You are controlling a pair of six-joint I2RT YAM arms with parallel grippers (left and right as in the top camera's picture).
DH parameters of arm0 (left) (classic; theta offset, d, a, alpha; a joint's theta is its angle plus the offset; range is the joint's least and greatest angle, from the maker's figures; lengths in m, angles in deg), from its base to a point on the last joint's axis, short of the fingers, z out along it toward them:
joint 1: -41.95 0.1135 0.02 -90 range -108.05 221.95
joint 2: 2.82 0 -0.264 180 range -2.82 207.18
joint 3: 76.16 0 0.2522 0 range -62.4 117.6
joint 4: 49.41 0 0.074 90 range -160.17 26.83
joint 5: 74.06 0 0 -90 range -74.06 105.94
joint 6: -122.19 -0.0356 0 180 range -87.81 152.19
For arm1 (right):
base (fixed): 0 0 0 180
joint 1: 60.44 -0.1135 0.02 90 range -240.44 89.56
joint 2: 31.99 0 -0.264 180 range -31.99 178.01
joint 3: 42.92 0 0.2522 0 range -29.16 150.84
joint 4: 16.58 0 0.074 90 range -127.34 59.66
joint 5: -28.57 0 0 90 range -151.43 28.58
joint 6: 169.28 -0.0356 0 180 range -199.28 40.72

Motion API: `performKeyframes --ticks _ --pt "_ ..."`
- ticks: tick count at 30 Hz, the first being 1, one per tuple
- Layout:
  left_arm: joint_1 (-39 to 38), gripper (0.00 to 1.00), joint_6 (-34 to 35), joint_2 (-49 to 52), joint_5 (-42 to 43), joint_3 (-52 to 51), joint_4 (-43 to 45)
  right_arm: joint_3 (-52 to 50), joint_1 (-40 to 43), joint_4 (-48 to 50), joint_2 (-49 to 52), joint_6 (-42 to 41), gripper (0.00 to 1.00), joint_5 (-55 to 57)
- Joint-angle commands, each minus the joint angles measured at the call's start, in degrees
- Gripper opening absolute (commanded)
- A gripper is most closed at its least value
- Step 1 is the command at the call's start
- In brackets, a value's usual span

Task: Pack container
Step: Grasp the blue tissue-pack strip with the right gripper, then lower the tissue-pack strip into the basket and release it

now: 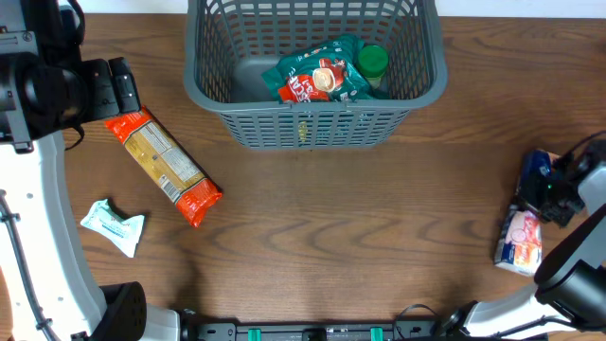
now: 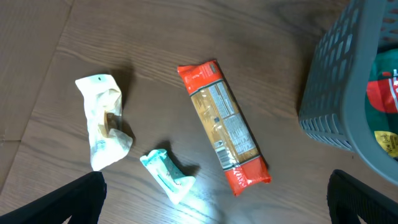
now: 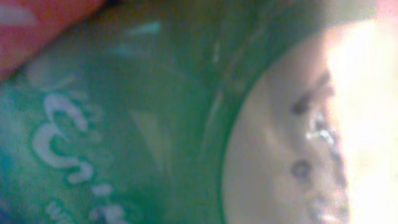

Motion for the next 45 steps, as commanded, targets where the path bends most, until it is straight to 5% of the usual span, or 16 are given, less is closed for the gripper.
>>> performKeyframes --ticks 1,14,23,29,45 --pt "-0.07 0.99 -0.57 0.31 0.13 -0.28 -0.09 9.88 -5.31 -2.43 -6.51 1.6 0.01 -3.61" --pt "-0.07 0.99 -0.57 0.31 0.15 -0.28 -0.09 54.6 -31.89 -13.55 -11.82 20.24 0.01 -5.81" --pt "-0.07 0.99 -0.57 0.31 0.15 -0.28 -0.11 56.06 -51.1 -13.44 -8.83 43.43 0.01 -8.98" --pt "-0.09 0.99 -0.55 0.31 0.17 -0.28 -0.72 57.18 -57.24 -6.78 -3.1 43.91 0.01 -9.03" --pt "-0.09 0.99 -0.57 0.31 0.17 -0.28 -1.55 61.94 -60.26 -10.54 17.49 43.36 0.01 -11.67"
